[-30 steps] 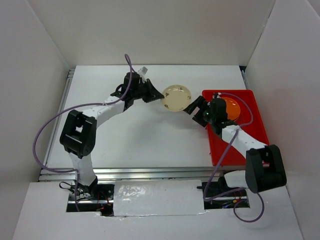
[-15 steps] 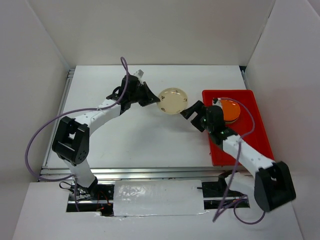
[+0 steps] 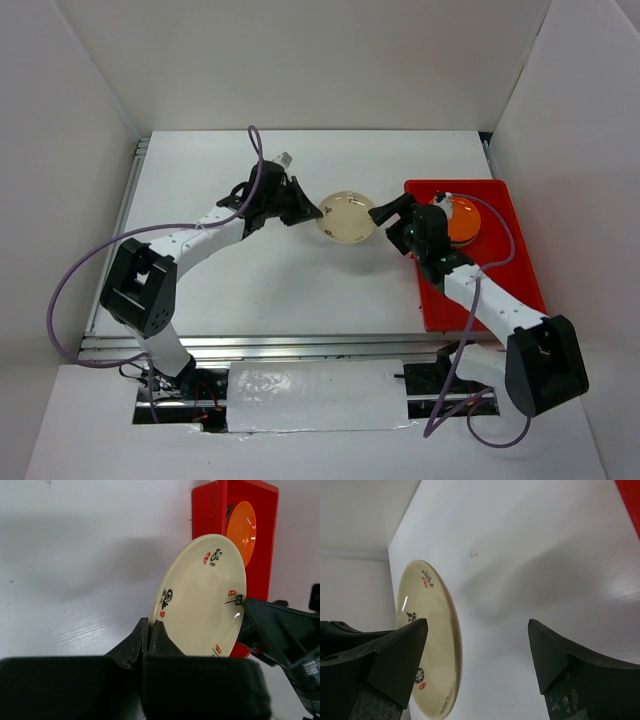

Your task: Place the plates into the plastic bin on the countertop

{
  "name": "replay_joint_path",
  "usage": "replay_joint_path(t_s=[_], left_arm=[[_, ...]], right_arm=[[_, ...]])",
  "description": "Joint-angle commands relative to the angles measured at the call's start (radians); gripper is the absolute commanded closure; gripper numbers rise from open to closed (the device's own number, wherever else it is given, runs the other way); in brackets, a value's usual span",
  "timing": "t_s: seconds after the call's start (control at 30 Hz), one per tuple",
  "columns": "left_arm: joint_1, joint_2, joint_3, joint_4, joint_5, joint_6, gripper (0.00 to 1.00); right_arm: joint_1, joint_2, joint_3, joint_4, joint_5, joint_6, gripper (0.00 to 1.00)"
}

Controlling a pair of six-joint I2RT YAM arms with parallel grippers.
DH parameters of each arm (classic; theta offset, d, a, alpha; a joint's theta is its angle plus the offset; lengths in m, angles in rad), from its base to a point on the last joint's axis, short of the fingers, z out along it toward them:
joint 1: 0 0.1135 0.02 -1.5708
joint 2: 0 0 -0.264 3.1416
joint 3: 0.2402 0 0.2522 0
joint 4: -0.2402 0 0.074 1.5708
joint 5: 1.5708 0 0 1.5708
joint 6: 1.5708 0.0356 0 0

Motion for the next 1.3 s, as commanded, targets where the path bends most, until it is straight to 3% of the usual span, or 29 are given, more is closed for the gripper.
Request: replay_joint_path(t_s=[0.0,0.03,0.07,0.13,0.17,0.2,0.27,0.43,0.6,0.77,1.0,1.03,1.1,1.13,1.23,1.27], left_arm=[[-0.017,-0.054,0.035,0.031,0.014,0.006,1.0],[-0.02,-0.054,0.039,0.025,0.018,0.012,1.0],[-0.026,-0.053,0.048,0.012,0.021,0.02,1.0],[-0.032,-0.044,0.056,0.004,0.027,0.03,1.0],[-0.034,-0.041,0.064,-0.004,0.031,0.03,1.0],[-0.034,-0.038,0.064,-0.008,0.029,0.037,0.72],[-0.034,-0.045,0.064,-0.03,-0.02,0.032,0.01],[-0.032,-0.122,0.047,-0.14,-0.167,0.053,0.01],[-0.029,-0.272,-0.043,-0.168,-0.227,0.093,0.01],[-0.028,-0.375,-0.126,-0.213,-0.275,0.144,0.01],[-0.011,-0.395,-0.165,-0.242,-0.2,0.21,0.01],[-0.011,-0.394,-0.165,-0.248,-0.196,0.216,0.01],[-0.006,-0.4,-0.169,-0.251,-0.189,0.23,0.01],[-0.005,-0.401,-0.172,-0.252,-0.186,0.237,0.01],[-0.005,-0.404,-0.178,-0.249,-0.183,0.242,0.01],[-0.005,-0.404,-0.182,-0.243,-0.178,0.242,0.01]], right_arm=[[-0.001,0.054,0.047,0.089,-0.076,-0.019,0.12],[-0.001,0.092,0.055,0.114,-0.087,-0.017,0.16],[-0.002,0.109,0.057,0.133,-0.089,-0.014,0.31],[-0.001,0.144,0.052,0.185,-0.144,-0.012,0.47],[0.001,0.152,0.049,0.196,-0.148,-0.003,0.62],[-0.001,0.155,0.046,0.204,-0.147,0.004,1.0],[-0.005,0.137,0.018,0.218,-0.116,0.033,1.0],[-0.101,-0.013,-0.012,-0.017,0.138,0.11,1.0],[-0.315,-0.089,0.001,-0.139,0.183,0.074,1.0],[-0.545,0.001,0.061,-0.18,0.185,0.005,1.0],[-0.642,0.121,0.11,-0.111,0.109,-0.022,1.0],[-0.642,0.132,0.124,-0.112,0.114,-0.026,0.99],[-0.643,0.146,0.135,-0.102,0.106,-0.034,0.76],[-0.643,0.144,0.14,-0.1,0.094,-0.041,0.37],[-0.63,0.124,0.155,-0.112,0.097,-0.046,0.0],[-0.63,0.111,0.161,-0.138,0.089,-0.051,0.0]])
